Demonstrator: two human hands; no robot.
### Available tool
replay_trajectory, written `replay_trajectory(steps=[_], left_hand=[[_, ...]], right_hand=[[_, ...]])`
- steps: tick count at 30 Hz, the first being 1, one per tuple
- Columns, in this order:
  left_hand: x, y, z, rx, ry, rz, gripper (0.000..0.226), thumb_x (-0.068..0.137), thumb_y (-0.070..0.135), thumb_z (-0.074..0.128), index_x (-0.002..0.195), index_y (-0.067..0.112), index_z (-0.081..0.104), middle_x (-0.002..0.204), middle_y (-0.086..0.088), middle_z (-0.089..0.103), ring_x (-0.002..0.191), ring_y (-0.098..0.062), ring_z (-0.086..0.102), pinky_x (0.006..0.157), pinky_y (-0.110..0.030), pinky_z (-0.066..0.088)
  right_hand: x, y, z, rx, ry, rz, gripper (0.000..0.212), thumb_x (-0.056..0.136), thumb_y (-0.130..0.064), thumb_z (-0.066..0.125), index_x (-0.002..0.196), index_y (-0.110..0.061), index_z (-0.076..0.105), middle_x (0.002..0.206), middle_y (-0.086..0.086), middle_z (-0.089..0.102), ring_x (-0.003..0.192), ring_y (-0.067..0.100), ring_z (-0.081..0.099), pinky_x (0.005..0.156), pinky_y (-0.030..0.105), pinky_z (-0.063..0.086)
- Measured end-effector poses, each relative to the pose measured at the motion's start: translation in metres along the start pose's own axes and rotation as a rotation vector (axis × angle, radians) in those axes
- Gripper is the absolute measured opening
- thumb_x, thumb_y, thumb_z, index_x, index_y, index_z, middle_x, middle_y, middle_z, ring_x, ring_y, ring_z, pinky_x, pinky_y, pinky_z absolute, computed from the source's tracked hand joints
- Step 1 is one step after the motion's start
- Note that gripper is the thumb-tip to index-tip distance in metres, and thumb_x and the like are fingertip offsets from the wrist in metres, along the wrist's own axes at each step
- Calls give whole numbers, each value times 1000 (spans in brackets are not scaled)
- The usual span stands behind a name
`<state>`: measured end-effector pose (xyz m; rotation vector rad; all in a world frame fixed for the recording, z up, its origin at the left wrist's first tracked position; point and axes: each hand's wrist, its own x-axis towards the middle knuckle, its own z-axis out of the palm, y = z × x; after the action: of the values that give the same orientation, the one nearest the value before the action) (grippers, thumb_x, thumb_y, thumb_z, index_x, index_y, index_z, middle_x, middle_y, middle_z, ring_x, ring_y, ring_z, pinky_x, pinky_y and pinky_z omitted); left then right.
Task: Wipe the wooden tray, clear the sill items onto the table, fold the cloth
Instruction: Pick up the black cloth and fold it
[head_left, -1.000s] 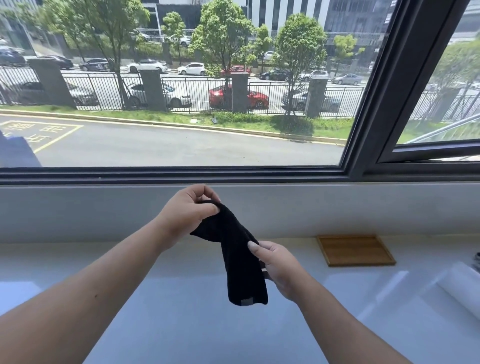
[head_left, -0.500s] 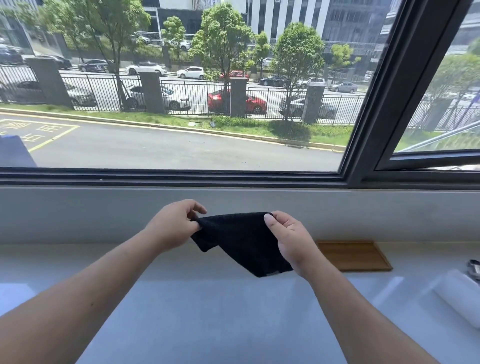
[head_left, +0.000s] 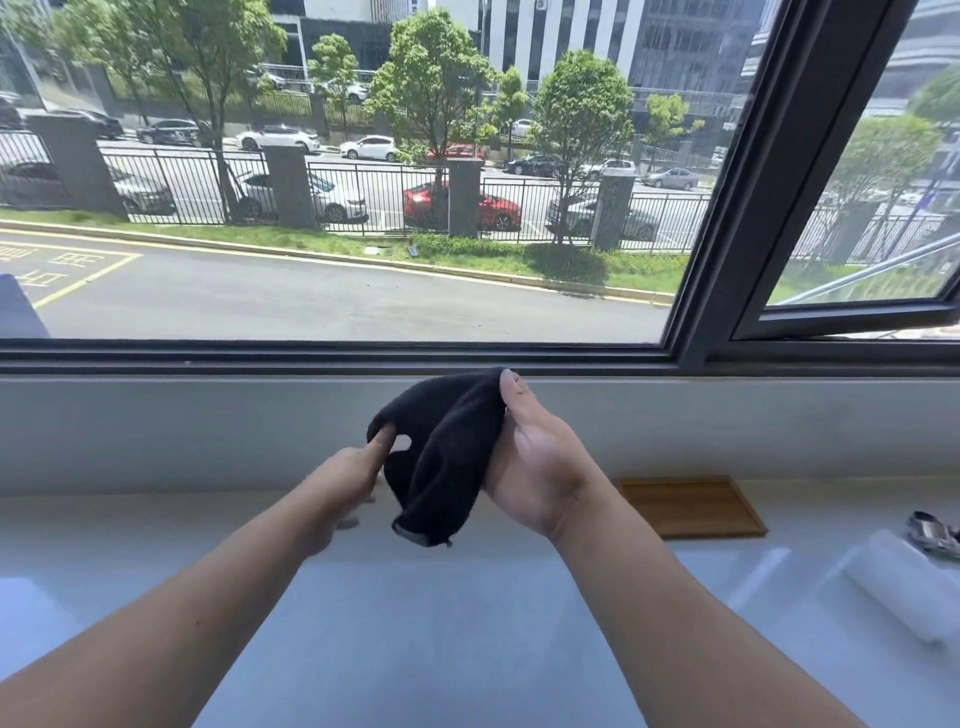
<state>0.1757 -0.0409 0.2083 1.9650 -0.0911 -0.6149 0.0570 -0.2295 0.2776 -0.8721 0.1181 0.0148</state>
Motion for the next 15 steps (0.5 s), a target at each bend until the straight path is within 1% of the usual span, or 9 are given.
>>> replay_trajectory(steps=[1,3,5,6,8,9,11,13,15], left_hand=[[-3,-4,5,-87,-119,-45,96,69,103,39,124,30,68,125,0,73,116,-24,68,100,-49,52],[-12,-7,17,-302,-359,-46,74,84,93,37,121,41,73,123,-9,75,121,-25,69,95,-45,60],[-17,-10,28,-459,-467,-53,61,104,71,31,127,31,72,126,-14,74,119,-22,70,84,-40,64],[-17,-11,34,-507,-494,-69,63,108,64,29,130,23,72,132,-16,72,121,-25,70,92,-44,63],[-21,-11,41,-546,-589,-87,77,105,72,26,132,17,73,142,-23,64,132,-38,61,109,-54,51],[-24,-8,42,-563,-661,-83,87,97,83,26,134,17,71,143,-25,62,132,-41,60,108,-54,49],[-27,-4,38,-599,-775,-57,96,85,92,41,138,17,68,134,-22,69,122,-38,66,102,-48,52],[-28,2,27,-647,-801,-38,74,92,72,62,140,15,66,125,-17,72,111,-35,67,99,-47,49],[-24,7,12,-621,-741,19,57,93,43,71,141,13,64,120,-16,70,103,-34,65,90,-46,48]], right_hand=[[1,-2,12,45,-6,-7,63,111,-45,36,157,-2,37,153,31,51,143,46,50,117,61,39],[3,-5,30,115,-12,-12,66,111,-46,36,157,1,38,156,32,48,144,44,49,121,59,35],[6,-6,40,161,-4,-8,66,111,-46,37,156,3,39,155,32,48,135,43,54,119,57,38],[6,-7,43,178,1,-6,65,111,-45,38,154,4,42,150,32,54,127,41,59,115,55,43],[4,-12,43,184,4,-4,63,111,-48,39,141,5,55,128,27,68,114,36,66,109,51,48],[2,-15,40,176,15,-6,63,111,-49,38,137,4,58,122,26,71,114,36,67,109,52,48],[-2,-22,28,156,58,-23,68,110,-52,36,141,5,57,131,28,68,125,40,63,113,55,44],[-4,-29,6,126,111,-43,71,111,-53,34,147,5,51,145,32,59,136,43,56,119,58,38],[-8,-36,-20,51,216,-55,67,111,-51,33,150,1,50,145,29,60,136,42,57,119,57,40]])
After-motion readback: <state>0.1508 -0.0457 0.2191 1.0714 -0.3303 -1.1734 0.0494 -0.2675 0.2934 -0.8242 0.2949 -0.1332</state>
